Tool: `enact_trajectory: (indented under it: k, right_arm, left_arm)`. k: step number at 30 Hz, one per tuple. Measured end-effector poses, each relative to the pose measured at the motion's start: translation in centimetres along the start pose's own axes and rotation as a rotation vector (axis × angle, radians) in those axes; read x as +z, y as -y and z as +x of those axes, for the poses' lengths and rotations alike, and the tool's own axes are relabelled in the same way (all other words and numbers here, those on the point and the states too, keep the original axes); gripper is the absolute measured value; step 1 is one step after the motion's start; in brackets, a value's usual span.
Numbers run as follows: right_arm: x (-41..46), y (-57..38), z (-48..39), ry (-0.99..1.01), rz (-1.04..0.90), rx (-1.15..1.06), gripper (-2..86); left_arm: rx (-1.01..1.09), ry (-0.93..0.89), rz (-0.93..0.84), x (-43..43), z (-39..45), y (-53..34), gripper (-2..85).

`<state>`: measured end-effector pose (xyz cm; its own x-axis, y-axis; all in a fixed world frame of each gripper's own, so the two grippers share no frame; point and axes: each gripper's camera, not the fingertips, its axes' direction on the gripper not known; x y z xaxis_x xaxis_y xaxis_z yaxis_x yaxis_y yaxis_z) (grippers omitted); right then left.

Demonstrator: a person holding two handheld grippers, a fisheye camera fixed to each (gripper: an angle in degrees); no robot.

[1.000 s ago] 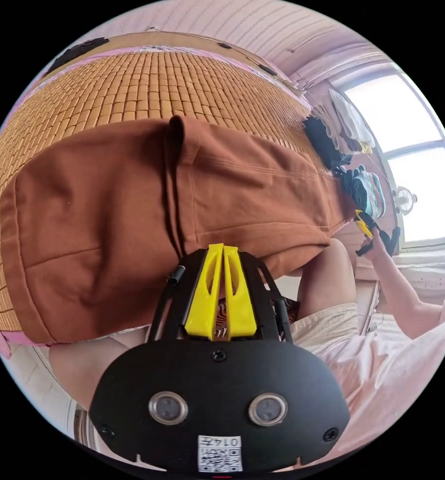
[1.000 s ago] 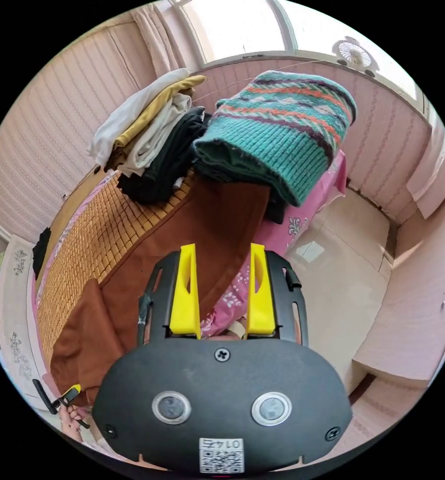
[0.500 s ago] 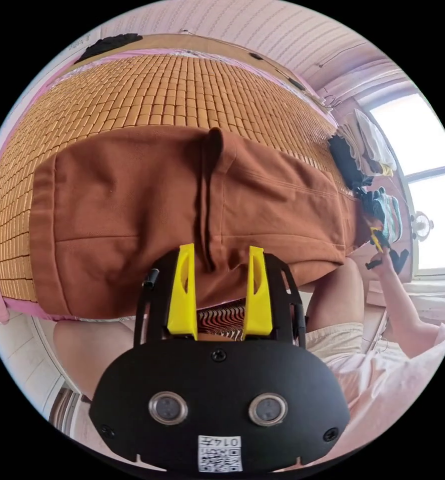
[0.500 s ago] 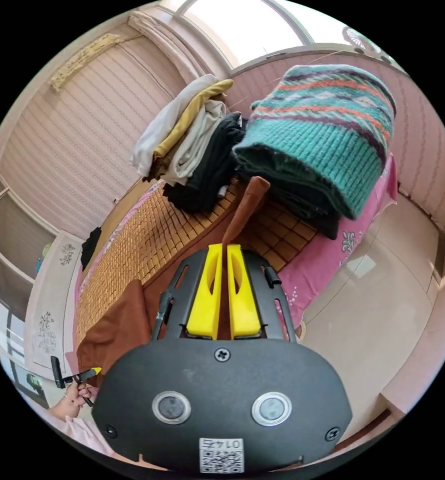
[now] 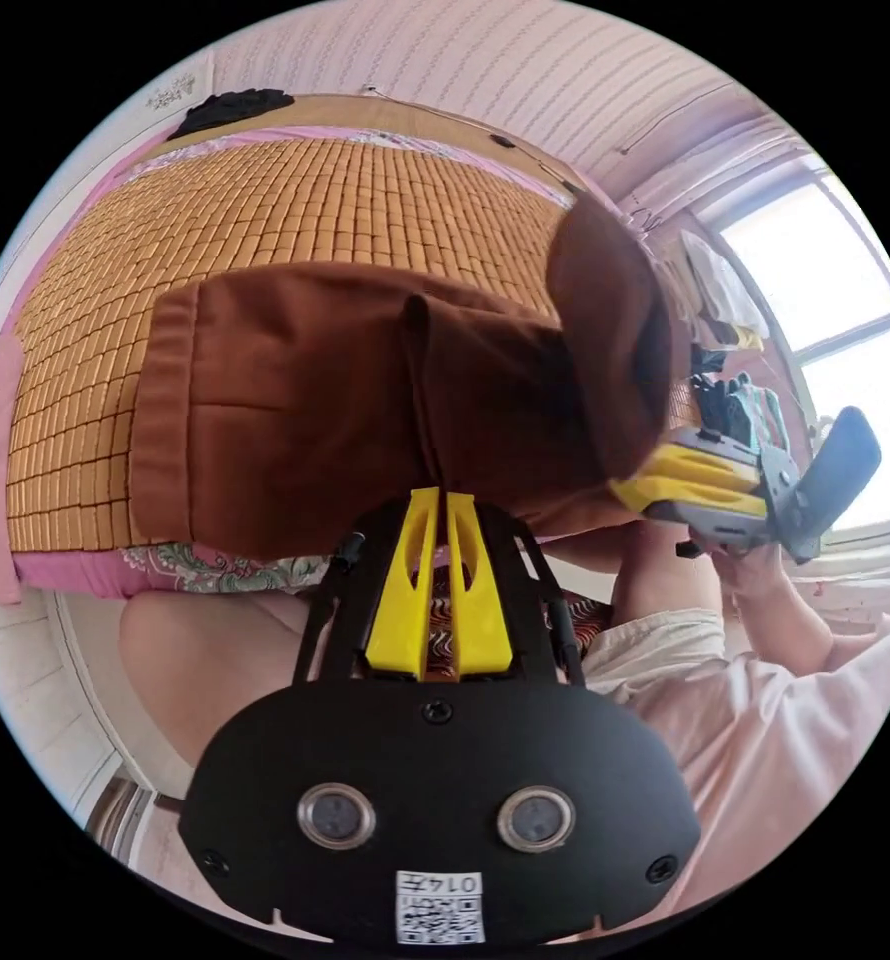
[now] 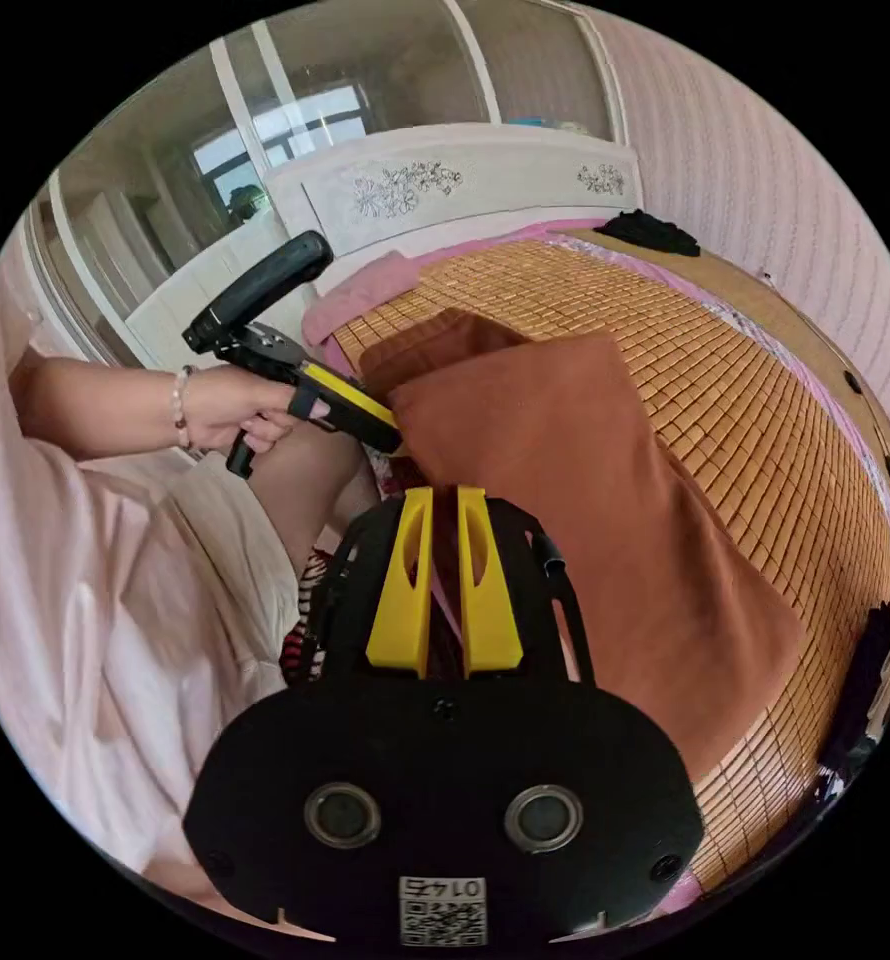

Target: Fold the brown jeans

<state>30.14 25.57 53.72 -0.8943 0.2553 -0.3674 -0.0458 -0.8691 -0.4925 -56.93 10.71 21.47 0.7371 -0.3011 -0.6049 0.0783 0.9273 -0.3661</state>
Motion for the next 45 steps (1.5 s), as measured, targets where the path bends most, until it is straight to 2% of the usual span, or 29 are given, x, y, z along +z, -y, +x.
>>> enact_trajectory:
  k: [3, 7, 15, 17, 19, 22, 25, 28, 33, 36, 39, 45]
  right_arm:
    - [5.7, -0.1, -2.4, -0.083, -0.147, -0.044, 4.4]
    - [6.2, 0.0, -2.7, -0.042, -0.119, -0.012, 5.6]
    - [11.2, 2.2, -2.2, -0.14, -0.199, -0.076, 8.9]
    - [13.9, 2.4, -0.6, -0.088, -0.284, -0.028, 9.7]
    - [14.3, 2.5, 0.4, -0.026, -0.269, -0.025, 10.8]
    - [13.4, 3.2, 2.3, 0.126, -0.259, -0.049, 9.4]
    - [10.7, 5.1, 6.4, 0.188, -0.131, 0.039, 9.2]
    - [10.3, 8.7, 9.4, 0.124, -0.054, 0.068, 11.3]
    - [17.0, 14.4, 12.0, -0.075, -0.221, 0.122, 14.6]
    - [21.6, 15.3, 13.5, -0.141, -0.349, 0.154, 12.5]
    - [22.7, 14.6, 14.0, -0.224, -0.331, 0.127, 10.3]
    - [20.2, 12.9, 16.4, -0.106, -0.26, 0.193, 2.7]
  left_arm:
    - [-0.056, 0.016, -0.047, 0.6, -1.1, -0.8, 2.7]
    - [-0.063, -0.035, -0.002, -0.6, -1.7, -1.1, 4.2]
    - [-0.11, -0.13, 0.09, -2.4, -1.7, -0.6, 7.0]
    - [-0.138, -0.217, 0.136, -3.1, -2.0, -0.7, 7.9]
    - [-0.144, -0.209, 0.129, -3.0, -1.7, -0.7, 9.4]
    - [-0.112, -0.119, 0.0, -0.6, -0.6, -0.6, 10.0]
    - [-0.111, -0.15, -0.109, 1.8, 0.0, -1.2, 7.0]
    - [-0.106, -0.087, -0.119, 2.3, 0.7, -1.6, 1.8]
    - [-0.124, -0.136, -0.101, 0.2, 1.0, -1.8, 4.5]
    - [-0.108, -0.144, -0.058, -2.4, 1.7, -2.5, 9.9]
    - [-0.079, -0.09, -0.006, -3.7, 2.7, -2.5, 11.6]
    - [-0.04, -0.077, -0.068, -1.4, 3.9, -0.4, 5.3]
